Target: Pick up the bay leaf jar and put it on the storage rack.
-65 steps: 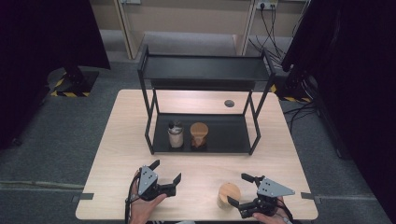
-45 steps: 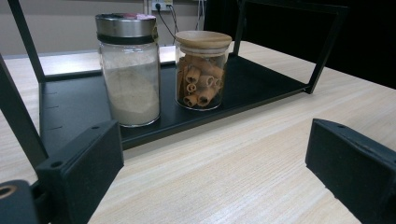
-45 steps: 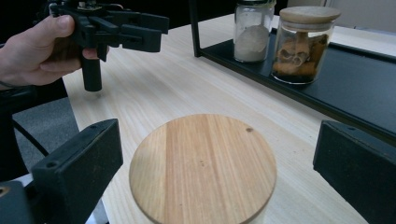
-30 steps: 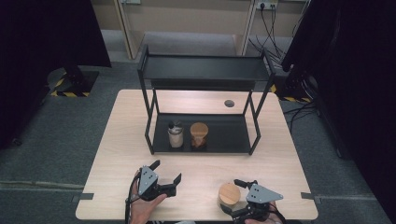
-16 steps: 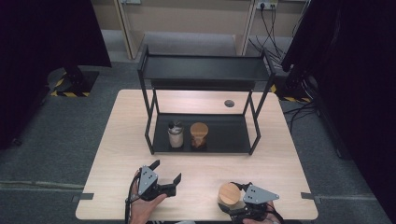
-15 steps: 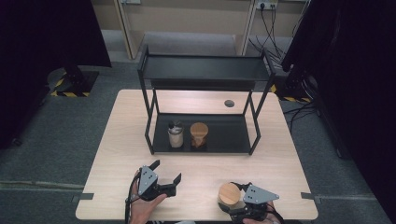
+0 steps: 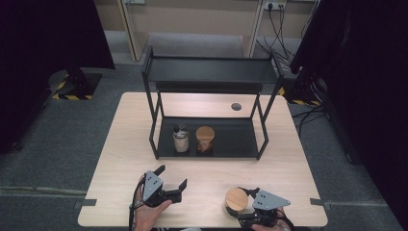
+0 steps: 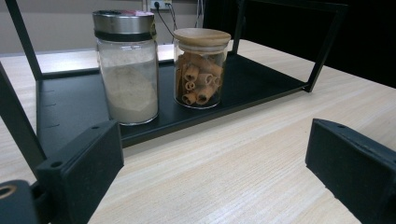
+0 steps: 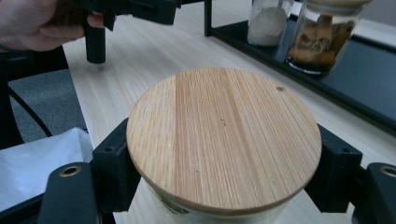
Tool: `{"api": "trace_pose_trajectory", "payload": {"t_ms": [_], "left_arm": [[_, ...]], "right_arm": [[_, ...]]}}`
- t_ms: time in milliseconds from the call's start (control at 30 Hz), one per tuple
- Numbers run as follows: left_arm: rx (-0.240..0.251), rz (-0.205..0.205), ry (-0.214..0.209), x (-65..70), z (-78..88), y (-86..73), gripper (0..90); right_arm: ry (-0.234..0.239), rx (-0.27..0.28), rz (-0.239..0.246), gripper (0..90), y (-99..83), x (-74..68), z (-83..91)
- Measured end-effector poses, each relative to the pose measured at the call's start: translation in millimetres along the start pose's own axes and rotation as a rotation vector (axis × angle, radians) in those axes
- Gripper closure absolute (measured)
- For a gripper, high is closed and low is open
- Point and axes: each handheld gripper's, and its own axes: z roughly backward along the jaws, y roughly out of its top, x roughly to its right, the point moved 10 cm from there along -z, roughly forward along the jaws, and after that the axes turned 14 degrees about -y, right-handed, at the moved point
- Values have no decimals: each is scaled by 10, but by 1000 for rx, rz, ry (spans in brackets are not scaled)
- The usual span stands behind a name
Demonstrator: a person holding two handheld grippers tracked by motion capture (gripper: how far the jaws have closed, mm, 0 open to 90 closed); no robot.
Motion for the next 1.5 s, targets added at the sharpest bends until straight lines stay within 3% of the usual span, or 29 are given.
{"api": "trace_pose_trajectory", "payload": {"t_ms": [400,1000,1500], "left_arm": [[0,-1,-1,-2,-1,-3,33],[0,0,1,-13,0,-8,33],[4,0,-1,-17,8,-1,33]], "right_arm": [[-2,14,-18,254,172,77,-41],[-68,-1,-40,254,395,257,-203],[-120,-26,-50,254,599,446,-451]]}}
